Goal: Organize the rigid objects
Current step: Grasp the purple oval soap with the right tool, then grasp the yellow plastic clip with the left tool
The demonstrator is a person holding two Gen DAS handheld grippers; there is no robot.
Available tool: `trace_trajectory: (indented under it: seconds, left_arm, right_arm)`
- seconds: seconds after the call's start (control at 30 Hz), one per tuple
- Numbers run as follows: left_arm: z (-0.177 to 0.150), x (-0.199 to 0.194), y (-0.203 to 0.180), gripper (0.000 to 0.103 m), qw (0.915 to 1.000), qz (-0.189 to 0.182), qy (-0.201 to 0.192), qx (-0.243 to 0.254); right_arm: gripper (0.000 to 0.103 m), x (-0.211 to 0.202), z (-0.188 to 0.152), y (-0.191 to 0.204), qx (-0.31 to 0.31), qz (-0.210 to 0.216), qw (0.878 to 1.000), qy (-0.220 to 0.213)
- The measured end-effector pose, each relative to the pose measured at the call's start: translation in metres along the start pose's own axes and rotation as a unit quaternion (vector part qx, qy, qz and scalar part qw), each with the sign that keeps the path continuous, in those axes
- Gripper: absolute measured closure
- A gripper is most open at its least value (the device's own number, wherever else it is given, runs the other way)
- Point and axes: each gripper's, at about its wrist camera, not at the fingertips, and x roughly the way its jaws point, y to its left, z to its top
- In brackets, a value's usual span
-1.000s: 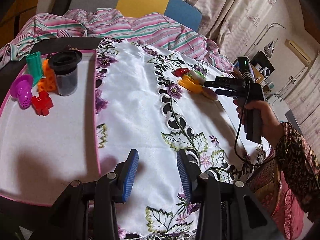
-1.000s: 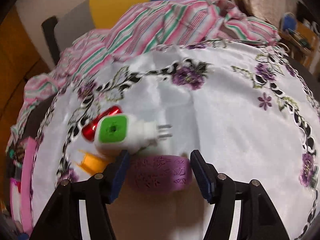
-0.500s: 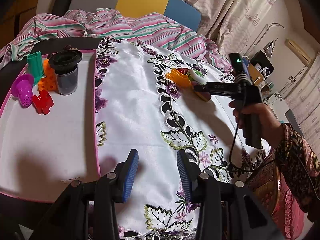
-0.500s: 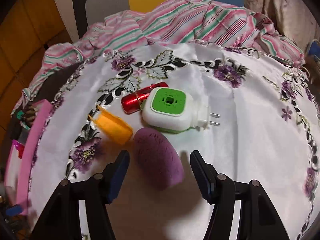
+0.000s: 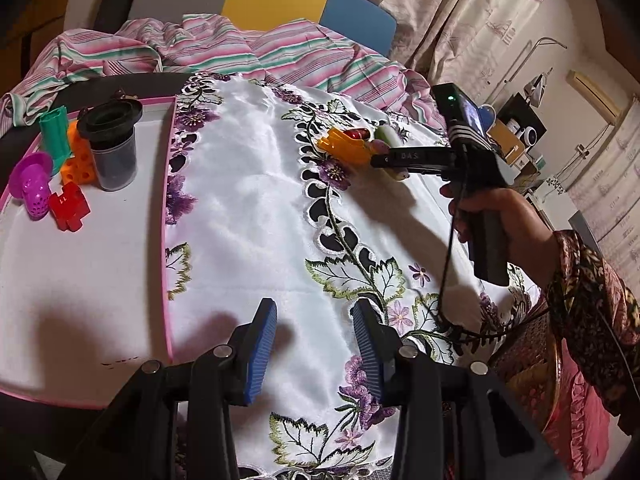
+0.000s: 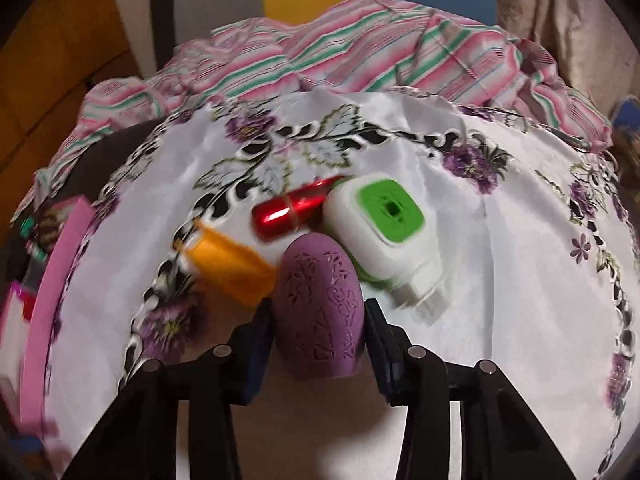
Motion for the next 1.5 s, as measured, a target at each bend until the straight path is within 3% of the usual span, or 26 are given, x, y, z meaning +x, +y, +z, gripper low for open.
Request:
trace_trajectory:
  seconds: [0.07,0.3,0.4,0.53,0.73,0.93,1.1,1.27,1.5]
  left_arm:
    - [0.0,-0.001,0.002,0.063,1.0,0.002,0.0,-0.003]
    - [0.011,-0.004,0.004,0.063,0.9999,0.006,-0.01,-0.004]
    - [0.023,-0.003,0.002,0.063,0.9999,0.005,-0.014,-0.005]
    - [0.044,0.008,-0.006,0.06,0.9998,0.005,-0.016,-0.005]
    - [0.088,0.045,-0.034,0.056,0.9984,0.028,-0.014,0.047]
    - [0.128,0.09,-0.05,0.055,0.9922,0.067,0.015,0.104]
    - [0.155,0.127,-0.049,0.055,0.9898,0.074,0.039,0.116]
    - [0.17,0.163,-0.054,0.055,0.9827,0.094,0.061,0.147]
    - [0.175,0.19,-0.068,0.054,0.9727,0.105,0.058,0.199]
  right_arm:
    - [0.059,0.005,0.003,0.002,-0.011,-0.006,1.0,0.003]
    - [0.059,-0.006,-0.009,0.044,-0.089,0.083,0.992,0.025]
    - [0.059,-0.015,-0.017,0.051,-0.095,0.073,0.992,0.032]
    - [0.059,-0.018,-0.016,0.031,-0.053,0.031,0.998,0.031]
    - [0.059,-0.007,-0.018,0.004,0.002,-0.01,0.998,0.064]
    - [0.059,-0.007,-0.017,-0.004,0.025,0.005,0.997,0.07]
    - [0.059,-0.008,-0.017,-0.01,0.049,0.02,0.996,0.075]
    - [0.058,-0.008,-0.018,-0.011,0.053,0.023,0.995,0.076]
    - [0.058,-0.007,-0.018,-0.013,0.059,0.026,0.995,0.077]
